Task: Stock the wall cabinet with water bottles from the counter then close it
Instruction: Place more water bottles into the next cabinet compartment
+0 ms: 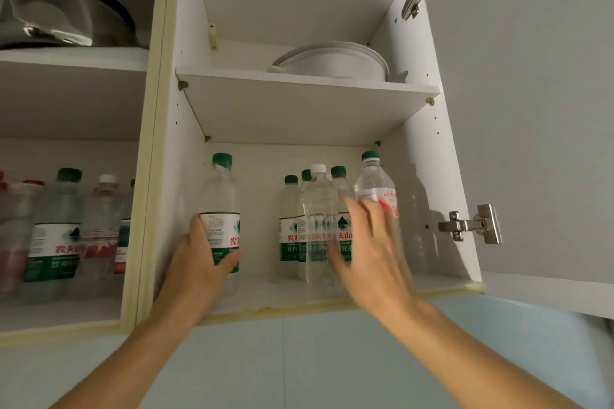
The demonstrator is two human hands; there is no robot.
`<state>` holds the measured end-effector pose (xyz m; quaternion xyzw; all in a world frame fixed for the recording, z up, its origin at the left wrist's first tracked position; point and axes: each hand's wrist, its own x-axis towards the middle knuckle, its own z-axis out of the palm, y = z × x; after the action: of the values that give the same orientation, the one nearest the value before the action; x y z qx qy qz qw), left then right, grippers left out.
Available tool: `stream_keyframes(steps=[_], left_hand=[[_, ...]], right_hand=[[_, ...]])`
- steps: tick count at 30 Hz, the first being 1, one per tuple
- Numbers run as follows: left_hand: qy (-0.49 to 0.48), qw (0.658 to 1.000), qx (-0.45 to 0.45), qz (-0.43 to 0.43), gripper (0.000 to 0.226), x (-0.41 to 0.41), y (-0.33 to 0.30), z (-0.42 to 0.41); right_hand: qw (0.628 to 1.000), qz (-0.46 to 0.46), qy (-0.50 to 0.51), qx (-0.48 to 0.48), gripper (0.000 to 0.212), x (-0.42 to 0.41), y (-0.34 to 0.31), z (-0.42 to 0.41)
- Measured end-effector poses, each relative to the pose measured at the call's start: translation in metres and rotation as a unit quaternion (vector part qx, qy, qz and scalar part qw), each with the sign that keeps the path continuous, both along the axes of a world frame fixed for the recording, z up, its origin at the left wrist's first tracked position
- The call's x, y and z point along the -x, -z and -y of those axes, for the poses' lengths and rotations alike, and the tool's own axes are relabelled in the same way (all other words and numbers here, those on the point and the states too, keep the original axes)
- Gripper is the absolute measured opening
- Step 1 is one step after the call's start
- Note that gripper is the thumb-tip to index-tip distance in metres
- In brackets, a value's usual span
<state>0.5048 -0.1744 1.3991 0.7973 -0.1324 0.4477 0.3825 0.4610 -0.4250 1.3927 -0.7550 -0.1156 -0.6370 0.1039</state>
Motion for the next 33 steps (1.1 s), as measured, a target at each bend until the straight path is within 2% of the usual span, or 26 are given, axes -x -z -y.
stream_keyframes(steps=[2, 5, 7, 9, 11, 14, 21, 27, 31, 32, 33], left_hand=[[0.0, 1.0, 0.001, 0.002, 0.065, -0.001, 0.0, 0.0], [-0.009, 1.0, -0.006, 0.011, 0.088, 0.0, 0.002, -0.001], [-0.008, 0.999, -0.013, 0.037, 0.101, 0.002, 0.004, -0.001], [-0.008, 0.997, -0.026, 0.067, 0.105, 0.001, 0.005, -0.001], [-0.016, 0.995, -0.046, 0.086, 0.105, -0.001, 0.007, -0.001], [-0.014, 0.994, -0.057, 0.095, 0.103, -0.005, 0.008, -0.003], [-0.028, 0.993, -0.071, 0.089, 0.102, -0.007, 0.009, -0.003], [-0.044, 0.993, -0.112, 0.001, 0.11, -0.007, -0.008, 0.006], [-0.031, 0.994, -0.078, -0.07, 0.123, -0.018, -0.026, 0.012], [-0.028, 0.994, -0.068, -0.085, 0.125, -0.021, -0.029, 0.013], [-0.026, 0.993, -0.059, -0.099, 0.126, -0.025, -0.032, 0.014]], right_hand=[[0.995, -0.083, -0.05, -0.011, 0.082, -0.004, -0.008, -0.017], [0.974, -0.2, -0.04, -0.094, 0.1, -0.016, -0.018, -0.035], [0.96, -0.246, -0.037, -0.129, 0.103, -0.024, -0.022, -0.042], [0.959, -0.248, -0.019, -0.135, 0.101, -0.032, -0.023, -0.045], [0.962, -0.24, -0.015, -0.13, 0.108, -0.036, -0.022, -0.045], [0.961, -0.246, -0.079, -0.097, 0.125, -0.039, -0.021, -0.044], [0.95, -0.268, -0.155, -0.049, 0.124, -0.051, -0.029, -0.05], [0.937, -0.285, -0.2, -0.029, 0.122, -0.061, -0.032, -0.064], [0.924, -0.3, -0.229, -0.061, 0.137, -0.073, -0.035, -0.075], [0.917, -0.315, -0.234, -0.071, 0.136, -0.077, -0.038, -0.077], [0.912, -0.331, -0.231, -0.074, 0.125, -0.082, -0.04, -0.079]])
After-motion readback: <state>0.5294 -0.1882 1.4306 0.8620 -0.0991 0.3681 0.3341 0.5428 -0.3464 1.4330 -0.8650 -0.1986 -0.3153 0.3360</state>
